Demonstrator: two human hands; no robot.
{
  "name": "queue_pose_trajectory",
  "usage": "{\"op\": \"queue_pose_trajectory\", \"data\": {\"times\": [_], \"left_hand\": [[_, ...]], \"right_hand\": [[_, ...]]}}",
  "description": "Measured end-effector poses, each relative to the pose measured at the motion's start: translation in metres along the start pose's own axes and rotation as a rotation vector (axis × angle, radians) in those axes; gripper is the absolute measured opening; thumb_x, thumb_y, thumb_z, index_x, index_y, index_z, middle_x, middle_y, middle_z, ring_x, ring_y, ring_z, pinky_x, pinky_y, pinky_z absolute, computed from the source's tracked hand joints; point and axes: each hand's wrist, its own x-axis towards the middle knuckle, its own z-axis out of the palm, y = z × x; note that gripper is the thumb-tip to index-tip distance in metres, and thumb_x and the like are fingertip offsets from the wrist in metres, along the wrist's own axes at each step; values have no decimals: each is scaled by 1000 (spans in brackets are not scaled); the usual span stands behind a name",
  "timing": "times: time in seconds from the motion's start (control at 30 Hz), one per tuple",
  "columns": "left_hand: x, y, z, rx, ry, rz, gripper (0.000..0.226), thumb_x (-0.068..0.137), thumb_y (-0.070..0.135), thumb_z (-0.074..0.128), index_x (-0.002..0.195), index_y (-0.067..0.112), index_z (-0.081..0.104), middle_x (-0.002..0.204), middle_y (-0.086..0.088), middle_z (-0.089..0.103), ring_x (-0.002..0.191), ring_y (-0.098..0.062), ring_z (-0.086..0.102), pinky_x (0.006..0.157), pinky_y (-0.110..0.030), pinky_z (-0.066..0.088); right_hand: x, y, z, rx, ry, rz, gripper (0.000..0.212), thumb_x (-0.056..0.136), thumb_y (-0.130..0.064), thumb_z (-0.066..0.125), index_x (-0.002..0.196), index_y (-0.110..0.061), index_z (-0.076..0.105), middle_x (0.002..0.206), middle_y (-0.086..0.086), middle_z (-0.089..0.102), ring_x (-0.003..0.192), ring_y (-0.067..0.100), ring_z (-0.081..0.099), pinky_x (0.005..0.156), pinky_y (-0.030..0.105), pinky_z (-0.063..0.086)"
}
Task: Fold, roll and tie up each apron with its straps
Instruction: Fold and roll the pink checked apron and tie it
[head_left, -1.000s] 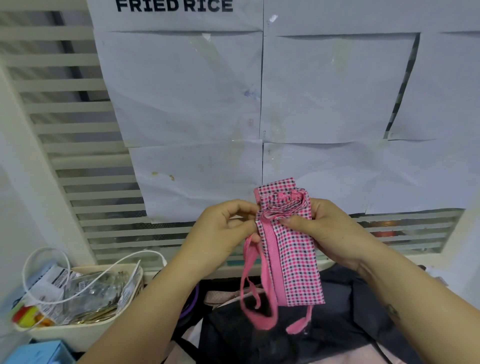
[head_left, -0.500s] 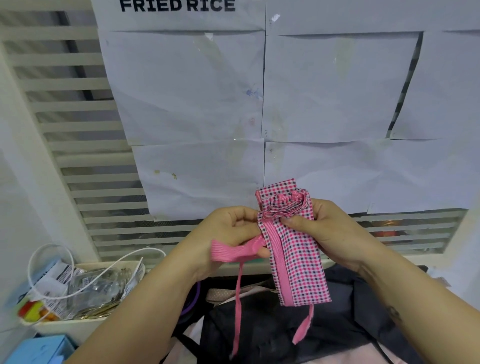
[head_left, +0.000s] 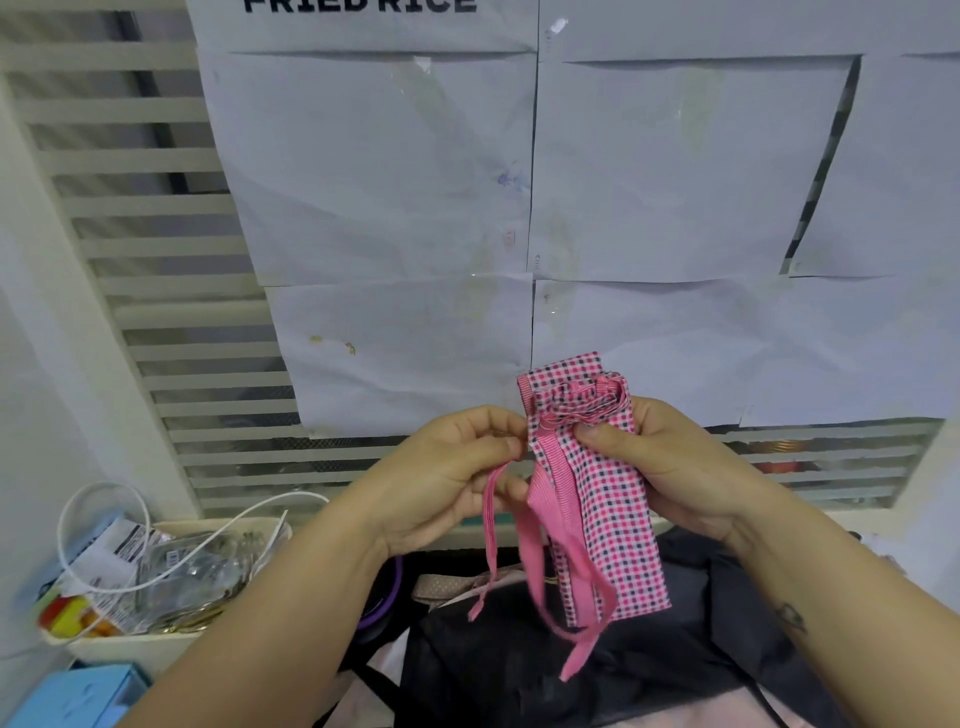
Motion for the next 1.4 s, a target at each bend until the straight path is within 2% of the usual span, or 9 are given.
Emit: {"op": "queue_pose_trajectory", "data": {"times": [0.27, 0.47, 0.57, 0.67, 0.83, 0.97, 1.07, 1.27, 1.4], "left_hand": [[-1, -5, 14, 374, 212, 373, 23, 84, -3, 63, 85, 19, 68, 73, 6, 69, 69, -9, 62, 70, -18, 54], [-1, -6, 20, 435, 273, 457, 30, 86, 1, 63, 93, 29, 68, 71, 10, 67, 69, -10, 61, 72, -19, 55], [-1, -8, 22, 298, 234, 376, 24, 89, 1, 59, 97, 21, 69, 85, 8, 74, 80, -5, 69, 72, -14, 52], [2, -16, 19, 188, 169, 258, 19, 91, 7, 58, 105, 15, 69, 100, -2, 74, 93, -17, 69, 84, -27, 55], [6, -31, 3, 154, 62, 72, 13, 88, 3, 59, 92, 9, 70, 81, -5, 68, 59, -10, 53, 67, -25, 50], [5, -48, -6, 146, -24, 4, 22, 80, 9, 67, 101, 1, 67, 90, -9, 70, 79, -22, 57, 83, -32, 50], [5, -56, -10, 85, -86, -68, 18, 80, 6, 63, 98, 2, 63, 76, 0, 69, 62, -10, 52, 66, -19, 47], [7, -50, -27, -601, 110, -210, 21, 74, -2, 56, 93, 4, 64, 75, -5, 64, 33, 0, 40, 46, -16, 49], [11, -48, -25, -782, 234, -146, 19, 74, -3, 55, 89, 5, 64, 71, -9, 66, 47, -8, 61, 47, -20, 54]], "right_hand": [[0, 0, -4, 134, 18, -35, 47, 51, -36, 89, 88, -10, 77, 90, 11, 73, 80, 20, 70, 70, 28, 57], [1, -2, -1, 62, 87, -106, 52, 48, -42, 89, 89, -12, 76, 95, 13, 73, 83, 22, 70, 71, 28, 56], [0, -1, 0, 100, 79, -105, 44, 53, -38, 85, 88, -13, 77, 94, 14, 72, 83, 23, 71, 70, 29, 57], [-1, 1, 5, 121, 93, -68, 28, 60, -30, 76, 82, -13, 77, 89, 13, 72, 78, 23, 70, 67, 29, 57], [-2, 6, 7, 238, 137, -24, 19, 59, -26, 73, 71, -11, 75, 73, 8, 69, 62, 17, 67, 58, 27, 56], [-1, 12, 1, 310, 60, -13, 41, 55, -34, 90, 83, -9, 74, 82, 12, 69, 78, 28, 66, 90, 49, 52], [-2, 16, -3, 308, -28, -5, 42, 52, -36, 93, 81, -11, 74, 79, 10, 69, 74, 24, 67, 90, 45, 52], [-12, 16, -3, 304, -199, 5, 31, 58, -32, 90, 79, -14, 76, 74, 3, 72, 66, 14, 69, 68, 29, 58], [-15, 17, -4, 245, -245, 23, 32, 61, -31, 89, 84, -13, 77, 79, 4, 73, 72, 14, 69, 74, 30, 58]]}}
